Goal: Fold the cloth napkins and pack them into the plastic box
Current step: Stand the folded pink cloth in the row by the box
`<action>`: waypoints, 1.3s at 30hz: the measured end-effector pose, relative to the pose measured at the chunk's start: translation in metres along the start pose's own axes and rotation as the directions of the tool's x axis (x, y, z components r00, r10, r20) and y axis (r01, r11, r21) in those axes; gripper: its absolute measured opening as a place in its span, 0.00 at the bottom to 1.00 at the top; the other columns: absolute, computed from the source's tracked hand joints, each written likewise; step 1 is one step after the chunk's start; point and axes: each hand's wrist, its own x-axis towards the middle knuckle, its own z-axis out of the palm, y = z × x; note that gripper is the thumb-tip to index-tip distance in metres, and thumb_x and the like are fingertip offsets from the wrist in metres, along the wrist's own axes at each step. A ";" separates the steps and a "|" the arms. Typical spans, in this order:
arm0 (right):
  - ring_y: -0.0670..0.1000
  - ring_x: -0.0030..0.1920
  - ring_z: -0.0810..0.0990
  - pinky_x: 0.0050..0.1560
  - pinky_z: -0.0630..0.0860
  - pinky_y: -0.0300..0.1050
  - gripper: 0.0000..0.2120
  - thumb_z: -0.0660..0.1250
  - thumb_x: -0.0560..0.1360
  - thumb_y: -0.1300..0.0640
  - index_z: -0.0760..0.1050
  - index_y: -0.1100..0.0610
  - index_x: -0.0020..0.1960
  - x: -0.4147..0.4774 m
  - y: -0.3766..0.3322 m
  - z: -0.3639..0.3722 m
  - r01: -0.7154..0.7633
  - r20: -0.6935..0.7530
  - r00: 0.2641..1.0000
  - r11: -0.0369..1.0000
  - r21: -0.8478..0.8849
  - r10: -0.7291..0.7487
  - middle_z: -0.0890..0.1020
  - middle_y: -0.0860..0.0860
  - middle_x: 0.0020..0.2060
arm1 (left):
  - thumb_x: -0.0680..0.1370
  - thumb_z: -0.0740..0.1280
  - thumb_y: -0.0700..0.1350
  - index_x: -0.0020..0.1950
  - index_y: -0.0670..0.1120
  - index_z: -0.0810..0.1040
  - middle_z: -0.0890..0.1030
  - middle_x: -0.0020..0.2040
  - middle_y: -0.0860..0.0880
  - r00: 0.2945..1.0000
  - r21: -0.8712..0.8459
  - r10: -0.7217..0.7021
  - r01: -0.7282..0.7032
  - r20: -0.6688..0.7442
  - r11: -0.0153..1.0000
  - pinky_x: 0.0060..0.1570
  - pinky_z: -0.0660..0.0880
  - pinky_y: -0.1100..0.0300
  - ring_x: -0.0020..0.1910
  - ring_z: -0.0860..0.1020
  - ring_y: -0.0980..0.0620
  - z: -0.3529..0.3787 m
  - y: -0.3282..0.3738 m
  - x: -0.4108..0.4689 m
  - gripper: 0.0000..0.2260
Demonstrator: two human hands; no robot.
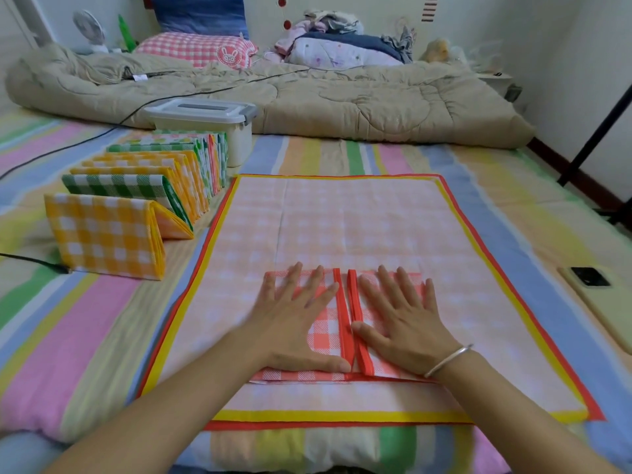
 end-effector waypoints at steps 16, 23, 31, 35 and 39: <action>0.54 0.76 0.31 0.72 0.29 0.63 0.39 0.16 0.65 0.30 0.32 0.37 0.74 0.000 0.000 0.018 0.011 -0.114 0.993 0.999 0.032 -0.007 0.37 0.47 0.78 | 0.81 0.43 0.67 0.82 0.48 0.55 0.48 0.82 0.49 0.938 0.101 0.150 -0.124 -0.312 0.987 0.76 0.47 0.46 0.80 0.52 0.46 0.010 0.009 -0.005 0.35; 0.55 0.77 0.32 0.71 0.29 0.63 0.42 0.14 0.61 0.29 0.30 0.37 0.74 0.001 0.000 0.018 -0.006 -0.095 0.995 1.000 -0.011 0.005 0.37 0.48 0.78 | 0.71 0.37 0.72 0.80 0.60 0.39 0.45 0.82 0.53 0.986 -0.114 0.049 -0.068 -0.162 0.991 0.78 0.43 0.44 0.80 0.43 0.49 0.001 0.033 -0.009 0.39; 0.55 0.77 0.54 0.74 0.56 0.55 0.34 0.47 0.74 0.34 0.58 0.46 0.77 -0.007 0.004 -0.019 -0.133 -0.262 0.935 0.922 0.362 0.238 0.59 0.51 0.77 | 0.69 0.36 0.73 0.81 0.59 0.41 0.42 0.82 0.51 0.991 0.008 0.051 -0.050 -0.120 0.999 0.77 0.42 0.41 0.80 0.42 0.46 0.002 0.034 -0.007 0.42; 0.56 0.57 0.76 0.52 0.73 0.50 0.22 0.59 0.79 0.46 0.65 0.45 0.72 -0.039 0.013 -0.034 -0.437 -0.189 0.838 0.837 0.329 0.512 0.77 0.50 0.59 | 0.74 0.40 0.73 0.81 0.59 0.38 0.38 0.82 0.51 0.993 0.011 0.038 -0.037 -0.110 0.999 0.77 0.40 0.41 0.80 0.39 0.47 0.004 0.035 -0.006 0.38; 0.51 0.46 0.81 0.42 0.75 0.45 0.19 0.66 0.77 0.48 0.70 0.50 0.66 -0.061 0.016 -0.032 -0.407 0.045 0.841 0.575 0.709 0.539 0.81 0.48 0.47 | 0.72 0.38 0.73 0.80 0.59 0.36 0.35 0.81 0.52 0.991 0.007 0.035 -0.035 -0.125 0.999 0.77 0.39 0.41 0.80 0.37 0.47 0.008 0.034 -0.007 0.39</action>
